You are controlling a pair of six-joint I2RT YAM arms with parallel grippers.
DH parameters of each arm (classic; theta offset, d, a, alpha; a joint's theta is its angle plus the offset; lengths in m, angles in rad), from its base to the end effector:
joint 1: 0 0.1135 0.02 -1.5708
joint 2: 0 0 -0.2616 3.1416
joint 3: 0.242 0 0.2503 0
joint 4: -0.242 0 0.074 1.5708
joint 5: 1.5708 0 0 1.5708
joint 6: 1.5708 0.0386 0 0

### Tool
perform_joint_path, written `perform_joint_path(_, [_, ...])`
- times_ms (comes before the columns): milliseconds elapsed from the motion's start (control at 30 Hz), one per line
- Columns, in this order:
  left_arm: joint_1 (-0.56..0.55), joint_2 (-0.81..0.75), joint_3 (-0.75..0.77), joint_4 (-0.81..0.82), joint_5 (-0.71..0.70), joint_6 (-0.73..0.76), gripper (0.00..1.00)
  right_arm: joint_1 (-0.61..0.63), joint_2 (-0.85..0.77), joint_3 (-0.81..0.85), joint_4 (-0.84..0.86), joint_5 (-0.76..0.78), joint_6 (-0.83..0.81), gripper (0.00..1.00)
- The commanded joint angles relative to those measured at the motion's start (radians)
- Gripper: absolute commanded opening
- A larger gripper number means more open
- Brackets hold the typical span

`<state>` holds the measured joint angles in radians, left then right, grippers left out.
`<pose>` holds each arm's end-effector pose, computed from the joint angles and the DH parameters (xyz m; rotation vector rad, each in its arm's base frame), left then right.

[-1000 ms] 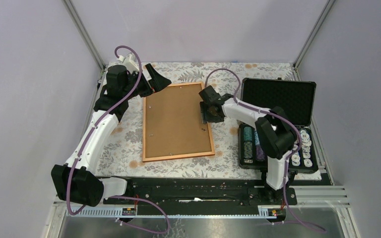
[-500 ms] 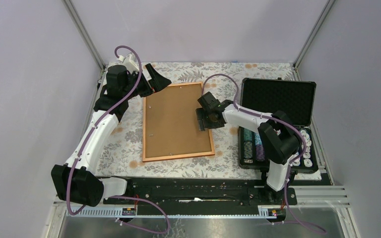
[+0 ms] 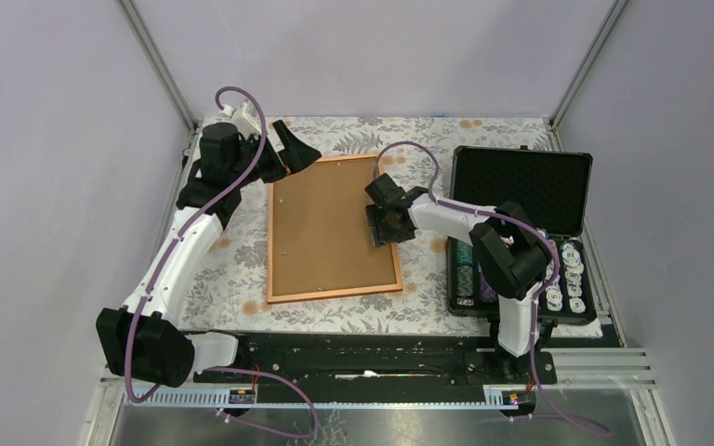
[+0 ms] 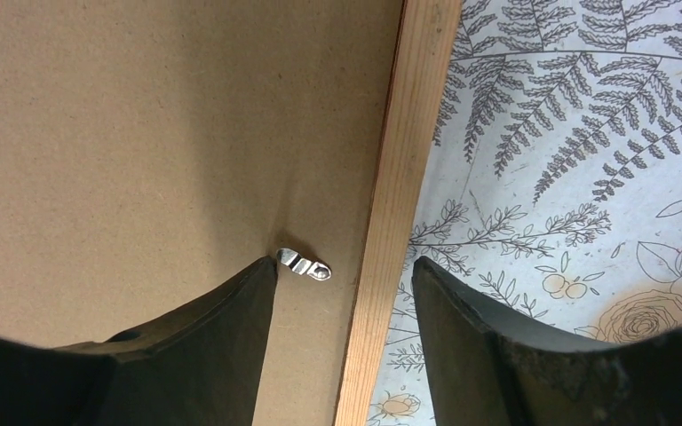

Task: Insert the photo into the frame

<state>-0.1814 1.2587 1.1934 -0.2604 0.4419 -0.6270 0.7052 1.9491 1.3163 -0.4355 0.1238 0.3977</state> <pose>0.2815 -0.0684 0.3716 -0.1247 1.9785 -0.9567 0.3093 0.2570 0.1628 -0.3631 2.6173 0.2158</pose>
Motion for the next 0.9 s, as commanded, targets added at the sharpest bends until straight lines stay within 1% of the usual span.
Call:
perform_joint_path(0, [-0.001, -0.008, -0.002, 0.059, 0.014, 0.001, 0.99, 0.011, 0.022, 0.046, -0.001, 0.037, -0.001, 0.64])
perform_joint_path(67, [-0.001, -0.009, -0.003, 0.06, 0.014, 0.001, 0.99, 0.011, 0.036, 0.052, -0.004, 0.043, 0.01, 0.6])
perform_joint_path(100, [-0.001, -0.01, -0.002, 0.059, 0.014, 0.0, 0.99, 0.01, 0.043, 0.055, -0.006, 0.04, 0.013, 0.55])
perform_joint_path(233, [-0.001, -0.01, -0.003, 0.058, 0.013, 0.002, 0.99, 0.011, 0.054, 0.048, -0.008, 0.038, 0.037, 0.44])
perform_joint_path(333, [-0.001, -0.01, -0.002, 0.059, 0.014, 0.001, 0.99, 0.012, 0.055, 0.033, -0.008, 0.058, 0.064, 0.34])
perform_joint_path(367, [-0.001, -0.01, -0.002, 0.059, 0.014, 0.002, 0.99, 0.011, 0.055, 0.029, -0.008, 0.067, 0.077, 0.27])
perform_joint_path(467, [-0.001, -0.012, -0.002, 0.059, 0.014, 0.001, 0.99, 0.011, 0.064, 0.022, -0.011, 0.085, 0.117, 0.01])
perform_joint_path(633, [-0.001, -0.01, -0.004, 0.059, 0.013, 0.001, 0.99, 0.01, 0.058, -0.003, 0.007, 0.091, 0.185, 0.0])
perform_joint_path(800, [0.0, -0.01, -0.003, 0.059, 0.015, 0.001, 0.99, 0.012, 0.05, 0.021, 0.006, 0.089, 0.154, 0.0])
perform_joint_path(833, [-0.001, -0.01, -0.002, 0.058, 0.015, 0.0, 0.99, 0.011, 0.047, 0.032, 0.005, 0.077, 0.134, 0.01])
perform_joint_path(867, [-0.001, -0.011, -0.003, 0.059, 0.015, 0.0, 0.99, 0.011, 0.042, 0.045, 0.003, 0.067, 0.112, 0.08])
